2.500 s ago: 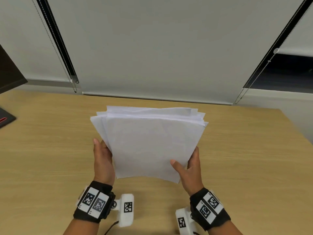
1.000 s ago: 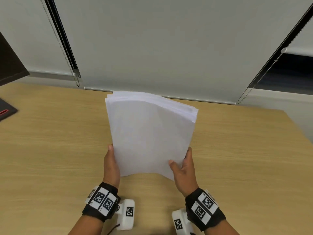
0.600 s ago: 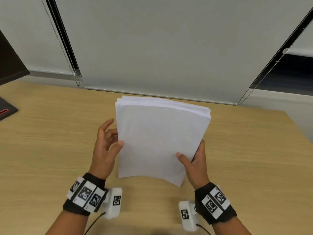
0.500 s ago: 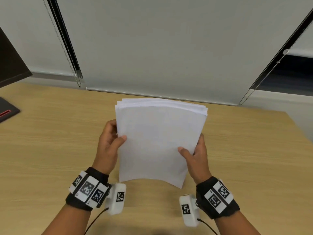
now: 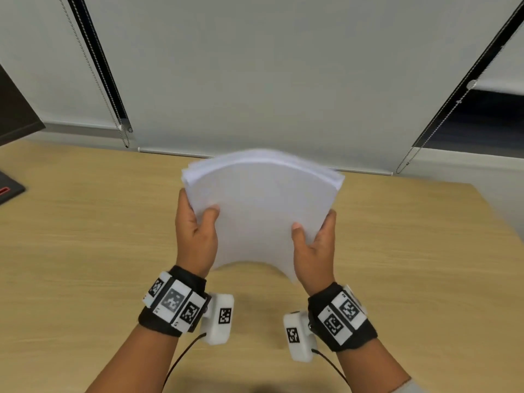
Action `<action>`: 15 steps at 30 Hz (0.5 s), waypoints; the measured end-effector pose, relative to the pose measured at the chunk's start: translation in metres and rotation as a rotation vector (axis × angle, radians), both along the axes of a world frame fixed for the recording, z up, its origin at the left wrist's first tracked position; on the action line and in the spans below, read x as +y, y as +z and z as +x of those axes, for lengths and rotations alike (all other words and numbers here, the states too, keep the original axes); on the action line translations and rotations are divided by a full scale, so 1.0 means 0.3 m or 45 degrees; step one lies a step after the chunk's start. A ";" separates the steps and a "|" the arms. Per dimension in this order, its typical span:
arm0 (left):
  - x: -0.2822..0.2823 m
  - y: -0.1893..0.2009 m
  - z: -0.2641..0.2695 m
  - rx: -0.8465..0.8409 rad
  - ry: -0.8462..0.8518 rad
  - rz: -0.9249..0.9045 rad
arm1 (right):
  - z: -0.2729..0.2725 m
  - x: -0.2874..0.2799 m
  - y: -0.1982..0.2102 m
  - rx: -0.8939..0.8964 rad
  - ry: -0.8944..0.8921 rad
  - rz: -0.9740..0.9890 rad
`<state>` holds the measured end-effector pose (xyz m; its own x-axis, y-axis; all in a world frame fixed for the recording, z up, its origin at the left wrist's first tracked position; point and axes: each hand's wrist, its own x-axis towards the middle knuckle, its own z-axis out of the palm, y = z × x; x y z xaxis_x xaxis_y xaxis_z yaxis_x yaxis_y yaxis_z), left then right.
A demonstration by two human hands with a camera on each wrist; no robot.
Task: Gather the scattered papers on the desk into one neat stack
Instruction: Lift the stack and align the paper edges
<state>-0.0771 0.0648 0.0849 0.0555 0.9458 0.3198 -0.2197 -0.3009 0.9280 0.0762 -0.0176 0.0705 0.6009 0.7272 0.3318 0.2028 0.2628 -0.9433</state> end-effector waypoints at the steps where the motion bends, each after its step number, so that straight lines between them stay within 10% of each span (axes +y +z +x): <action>1: -0.007 -0.033 -0.001 0.023 -0.020 -0.071 | 0.003 -0.002 -0.037 0.026 0.003 -0.075; 15: 0.117 0.035 -0.024 -0.139 -0.100 -0.197 | 0.138 0.055 0.103 0.148 0.206 0.067</action>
<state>-0.0843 0.0999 0.0954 0.1044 0.9782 0.1796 -0.3385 -0.1348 0.9313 0.1175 -0.0012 0.1015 0.5143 0.8007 0.3073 0.0445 0.3329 -0.9419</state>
